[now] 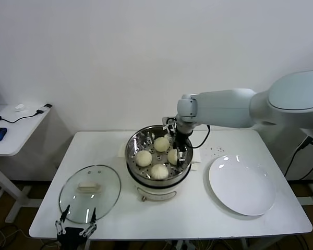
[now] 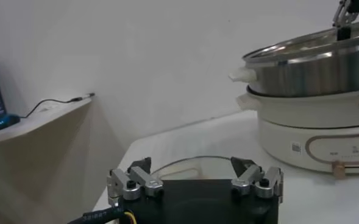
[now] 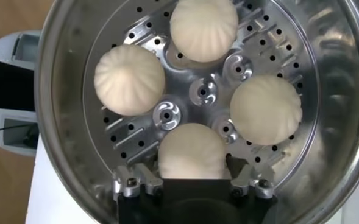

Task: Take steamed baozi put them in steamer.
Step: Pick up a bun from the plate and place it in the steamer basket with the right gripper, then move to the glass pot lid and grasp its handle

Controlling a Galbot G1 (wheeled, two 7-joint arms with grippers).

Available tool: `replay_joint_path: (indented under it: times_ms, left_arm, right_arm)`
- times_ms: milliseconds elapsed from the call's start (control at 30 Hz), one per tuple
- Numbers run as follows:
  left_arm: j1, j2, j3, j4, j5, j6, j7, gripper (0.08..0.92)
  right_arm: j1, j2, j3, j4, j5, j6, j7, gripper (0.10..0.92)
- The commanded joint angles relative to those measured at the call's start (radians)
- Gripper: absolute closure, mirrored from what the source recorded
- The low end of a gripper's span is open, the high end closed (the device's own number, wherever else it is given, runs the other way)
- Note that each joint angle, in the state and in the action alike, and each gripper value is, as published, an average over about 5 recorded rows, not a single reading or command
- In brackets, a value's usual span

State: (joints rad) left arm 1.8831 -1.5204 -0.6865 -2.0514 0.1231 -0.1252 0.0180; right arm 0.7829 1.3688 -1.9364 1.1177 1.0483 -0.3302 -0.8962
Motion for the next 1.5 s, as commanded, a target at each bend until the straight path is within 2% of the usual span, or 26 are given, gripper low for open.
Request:
replay_joint_path:
  times_ms: [33, 200, 367, 600, 700, 833, 1000, 1200, 1333, 1500]
  left_arm:
    - [0.0, 0.001, 0.0, -0.004, 0.003, 0.002, 0.001, 0.177]
    - [-0.005, 0.001, 0.0, -0.006, 0.01, 0.007, 0.001, 0.177]
    - [-0.016, -0.001, -0.004, -0.002, 0.022, 0.01, 0.002, 0.177]
    - [-0.032, -0.01, -0.017, -0.008, 0.016, 0.015, 0.005, 0.177]
    - [-0.044, -0.019, -0.023, -0.015, 0.016, 0.023, 0.003, 0.177]
    - [-0.054, -0.024, -0.029, -0.02, 0.032, 0.028, 0.003, 0.177]
    - [-0.071, -0.039, -0.036, -0.024, 0.047, 0.032, 0.014, 0.177]
    - [-0.086, -0.048, -0.048, -0.031, 0.082, 0.038, 0.025, 0.177]
    - [-0.073, -0.044, -0.064, -0.04, 0.121, 0.037, 0.031, 0.177]
    - [-0.068, -0.037, -0.084, -0.055, 0.264, 0.035, 0.031, 0.177]
  right_arm:
    - [0.03, -0.03, 0.025, 0.009, -0.008, 0.002, -0.02, 0.207]
    - [0.089, -0.115, 0.061, 0.042, -0.02, 0.02, -0.039, 0.203]
    - [0.157, -0.292, 0.101, 0.124, -0.013, 0.082, -0.009, 0.203]
    - [0.141, -0.584, 0.136, 0.285, 0.013, 0.386, 0.28, 0.203]
    - [0.029, -0.745, 0.267, 0.358, 0.002, 0.417, 0.389, 0.203]
    - [-0.282, -0.904, 0.596, 0.391, -0.029, 0.467, 0.511, 0.203]
    - [-0.728, -1.027, 1.033, 0.447, -0.062, 0.49, 0.56, 0.203]
    - [-1.307, -1.034, 1.646, 0.488, -0.117, 0.51, 0.59, 0.203]
    - [-1.707, -0.935, 2.068, 0.532, -0.173, 0.502, 0.596, 0.203]
    - [-1.944, -0.783, 2.315, 0.561, -0.229, 0.492, 0.6, 0.203]
